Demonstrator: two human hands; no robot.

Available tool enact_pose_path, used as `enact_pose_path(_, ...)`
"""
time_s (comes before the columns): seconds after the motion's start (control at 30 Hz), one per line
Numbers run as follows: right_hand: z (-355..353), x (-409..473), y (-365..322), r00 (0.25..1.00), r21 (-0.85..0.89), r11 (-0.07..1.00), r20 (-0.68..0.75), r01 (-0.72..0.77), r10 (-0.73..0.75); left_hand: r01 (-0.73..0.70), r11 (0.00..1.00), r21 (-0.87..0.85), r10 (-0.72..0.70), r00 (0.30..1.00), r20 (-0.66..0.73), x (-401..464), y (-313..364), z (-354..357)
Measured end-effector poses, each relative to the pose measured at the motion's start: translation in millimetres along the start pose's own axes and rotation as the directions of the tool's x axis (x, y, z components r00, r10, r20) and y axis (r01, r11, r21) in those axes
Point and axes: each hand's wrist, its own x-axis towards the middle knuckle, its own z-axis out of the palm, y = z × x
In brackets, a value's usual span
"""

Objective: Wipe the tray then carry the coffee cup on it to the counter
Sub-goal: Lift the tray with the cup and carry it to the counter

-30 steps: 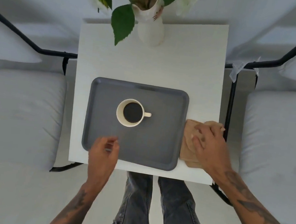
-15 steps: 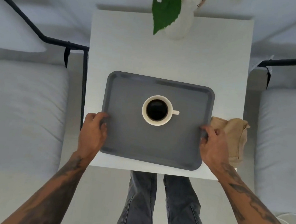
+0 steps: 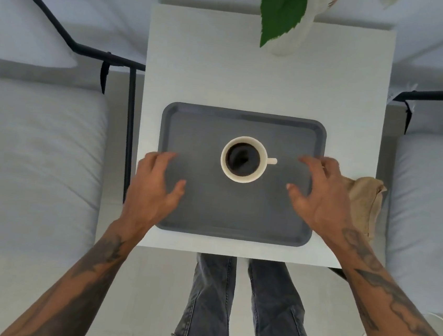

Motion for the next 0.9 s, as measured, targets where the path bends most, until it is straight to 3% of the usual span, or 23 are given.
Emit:
enact_pose_path(0.1, -1, 10, -27, 0.977, 0.123, 0.978, 0.104, 0.171, -0.184, -0.161, 0.985, -0.053, 0.168, 0.970, 0.176, 23, 27, 1)
enact_pose_path(0.27, 7, 22, -46, 0.953, 0.097, 0.981, 0.240, 0.167, -0.186, -0.238, 0.967, -0.093, 0.256, 0.907, 0.333, 51, 59, 13)
enact_pose_path(0.73, 15, 23, -44, 0.950, 0.104, 0.968, 0.193, 0.228, -0.245, -0.231, 0.951, -0.206, 0.285, 0.914, 0.290, 43, 61, 24)
enact_pose_path(0.83, 13, 19, -36, 0.949, 0.164, 0.962, 0.194, 0.218, -0.248, -0.230, 0.962, -0.146, 0.265, 0.915, 0.303, 41, 56, 21)
enact_pose_path(0.9, 10, 13, -20, 0.981, 0.242, 0.962, 0.115, 0.125, -0.156, -0.175, 0.981, -0.082, 0.190, 0.951, 0.243, 37, 42, 14)
